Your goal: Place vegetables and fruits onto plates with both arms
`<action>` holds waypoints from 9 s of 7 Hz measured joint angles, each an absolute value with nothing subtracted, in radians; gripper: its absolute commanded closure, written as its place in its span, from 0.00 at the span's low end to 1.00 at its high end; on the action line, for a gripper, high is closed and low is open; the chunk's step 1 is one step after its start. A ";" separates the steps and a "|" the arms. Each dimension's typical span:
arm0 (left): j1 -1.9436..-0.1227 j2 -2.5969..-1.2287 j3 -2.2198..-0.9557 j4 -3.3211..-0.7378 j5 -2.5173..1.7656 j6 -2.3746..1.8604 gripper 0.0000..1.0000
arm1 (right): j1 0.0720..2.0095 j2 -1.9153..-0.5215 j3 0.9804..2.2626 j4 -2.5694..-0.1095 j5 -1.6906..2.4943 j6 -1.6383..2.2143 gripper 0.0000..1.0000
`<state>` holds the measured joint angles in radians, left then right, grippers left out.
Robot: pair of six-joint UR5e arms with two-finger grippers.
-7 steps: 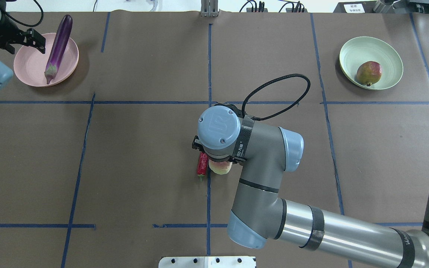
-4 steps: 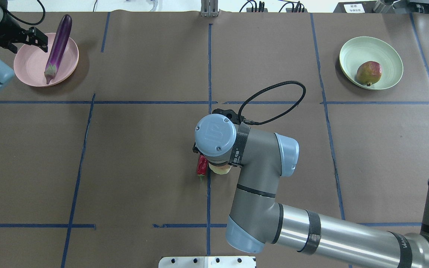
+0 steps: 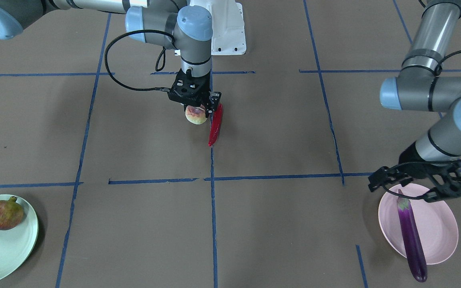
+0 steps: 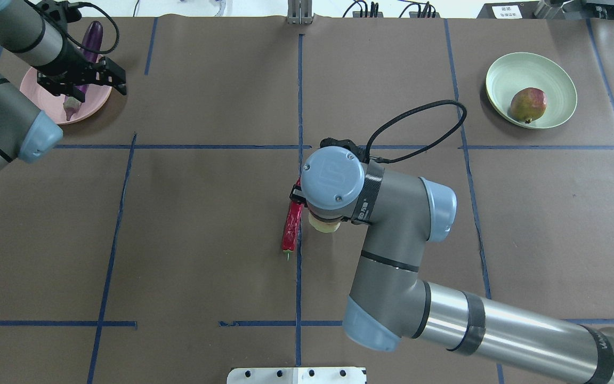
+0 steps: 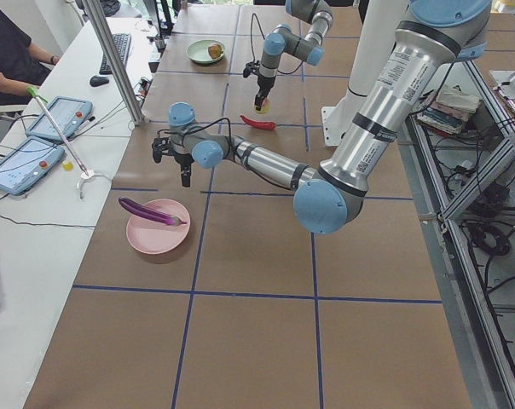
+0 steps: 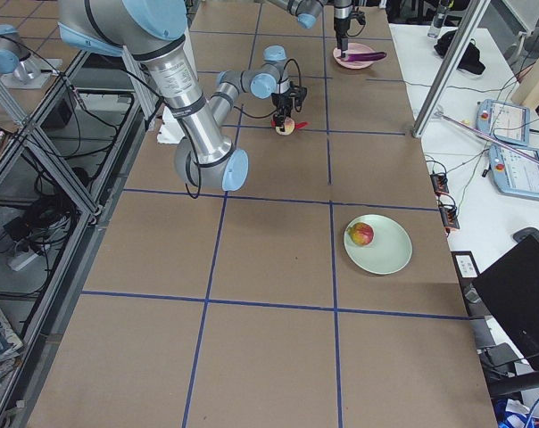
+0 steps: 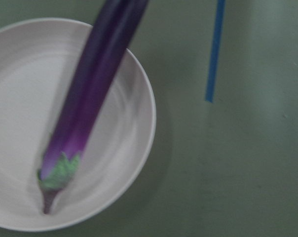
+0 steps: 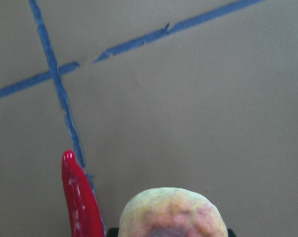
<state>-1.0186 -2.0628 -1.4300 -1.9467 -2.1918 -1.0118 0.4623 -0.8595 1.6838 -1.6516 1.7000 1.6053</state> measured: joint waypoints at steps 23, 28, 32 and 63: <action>-0.625 -2.263 -1.545 -1.796 -1.724 -1.149 1.00 | 1.375 -1.024 1.171 -1.283 2.276 0.539 0.00; -1.149 -2.126 -1.274 -1.806 -2.010 -0.637 0.95 | 1.429 -1.235 1.431 -1.283 2.410 0.540 0.00; -1.187 -2.121 -1.073 -1.978 -2.054 -0.567 0.00 | 1.428 -1.288 1.477 -1.274 2.406 0.540 0.00; -1.536 -1.479 -1.852 -1.402 -2.329 -0.036 0.00 | 1.574 -1.699 1.839 -1.854 2.388 -0.082 0.00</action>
